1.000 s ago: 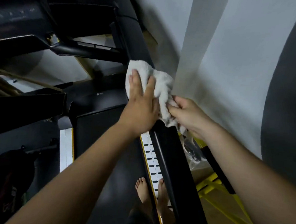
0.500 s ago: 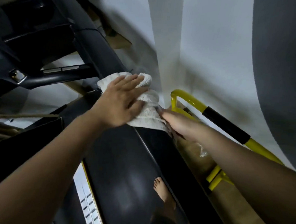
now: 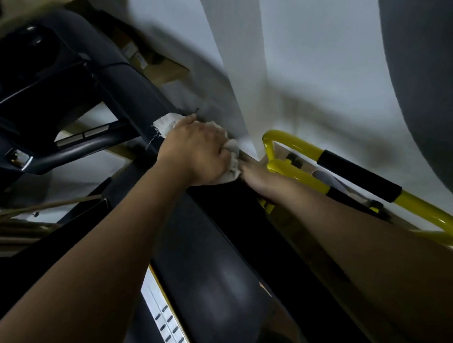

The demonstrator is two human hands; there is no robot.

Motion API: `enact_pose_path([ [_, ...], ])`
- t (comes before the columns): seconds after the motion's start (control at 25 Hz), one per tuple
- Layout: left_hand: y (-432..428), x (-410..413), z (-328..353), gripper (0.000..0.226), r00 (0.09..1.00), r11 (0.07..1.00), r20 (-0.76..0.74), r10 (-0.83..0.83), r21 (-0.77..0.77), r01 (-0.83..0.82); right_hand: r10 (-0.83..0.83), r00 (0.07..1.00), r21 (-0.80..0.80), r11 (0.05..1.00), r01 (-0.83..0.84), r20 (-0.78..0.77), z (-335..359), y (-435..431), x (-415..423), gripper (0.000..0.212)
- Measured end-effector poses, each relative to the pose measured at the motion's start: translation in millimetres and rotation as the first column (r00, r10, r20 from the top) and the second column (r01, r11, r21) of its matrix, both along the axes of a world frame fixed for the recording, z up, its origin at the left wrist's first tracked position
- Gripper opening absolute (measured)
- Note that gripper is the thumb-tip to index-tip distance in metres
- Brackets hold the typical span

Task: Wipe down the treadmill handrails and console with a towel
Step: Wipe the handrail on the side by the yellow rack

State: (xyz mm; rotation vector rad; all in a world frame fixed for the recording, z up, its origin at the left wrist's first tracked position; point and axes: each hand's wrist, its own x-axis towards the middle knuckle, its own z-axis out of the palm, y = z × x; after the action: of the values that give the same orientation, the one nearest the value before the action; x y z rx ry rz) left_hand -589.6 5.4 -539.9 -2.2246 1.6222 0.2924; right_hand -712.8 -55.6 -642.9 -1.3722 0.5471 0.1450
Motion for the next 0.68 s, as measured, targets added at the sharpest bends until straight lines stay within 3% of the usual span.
enact_pose_path([
  [0.12,-18.0,-4.1,3.5,0.033,0.997,0.995,-0.040,0.071,0.073,-0.068,-0.003,0.998,0.079,0.997,-0.002,0.064,-6.6,0.1,4.6,0.023],
  [0.24,15.9,-20.3,-3.3,0.045,0.982,0.971,-0.161,-0.097,-0.230,0.058,-0.033,0.999,0.061,0.998,0.035,-0.031,-9.4,7.1,-23.1,0.042],
  [0.32,37.4,-39.0,-1.3,0.047,0.952,0.940,-0.232,-0.198,-0.321,0.117,0.015,0.999,0.109,0.994,-0.011,-0.031,-14.9,8.4,-41.2,0.051],
  [0.44,18.4,-27.7,-4.8,0.047,0.932,0.959,-0.271,-0.242,-0.213,0.187,0.072,0.996,0.014,0.997,-0.071,-0.062,-12.2,3.3,-35.5,0.025],
  [0.48,7.3,-21.5,-5.9,0.047,0.942,0.974,-0.265,-0.209,-0.145,0.175,0.015,0.993,0.034,0.999,-0.011,-0.118,-8.4,2.1,-27.2,0.026],
  [0.56,-16.7,-8.0,-8.3,0.044,0.966,0.997,-0.250,-0.072,-0.003,0.073,0.051,0.999,0.073,0.996,-0.051,0.004,-11.0,10.7,-38.4,0.035],
  [0.64,-28.3,-6.8,-11.9,0.037,0.980,0.996,-0.200,0.019,0.091,-0.001,0.131,0.991,-0.057,0.990,-0.129,0.031,-5.2,12.9,-57.6,0.043],
  [0.68,-25.1,-11.3,-11.9,0.039,0.988,0.992,-0.148,-0.035,0.117,0.053,0.159,0.986,-0.114,0.982,-0.153,0.044,-4.8,11.4,-64.9,0.044],
])
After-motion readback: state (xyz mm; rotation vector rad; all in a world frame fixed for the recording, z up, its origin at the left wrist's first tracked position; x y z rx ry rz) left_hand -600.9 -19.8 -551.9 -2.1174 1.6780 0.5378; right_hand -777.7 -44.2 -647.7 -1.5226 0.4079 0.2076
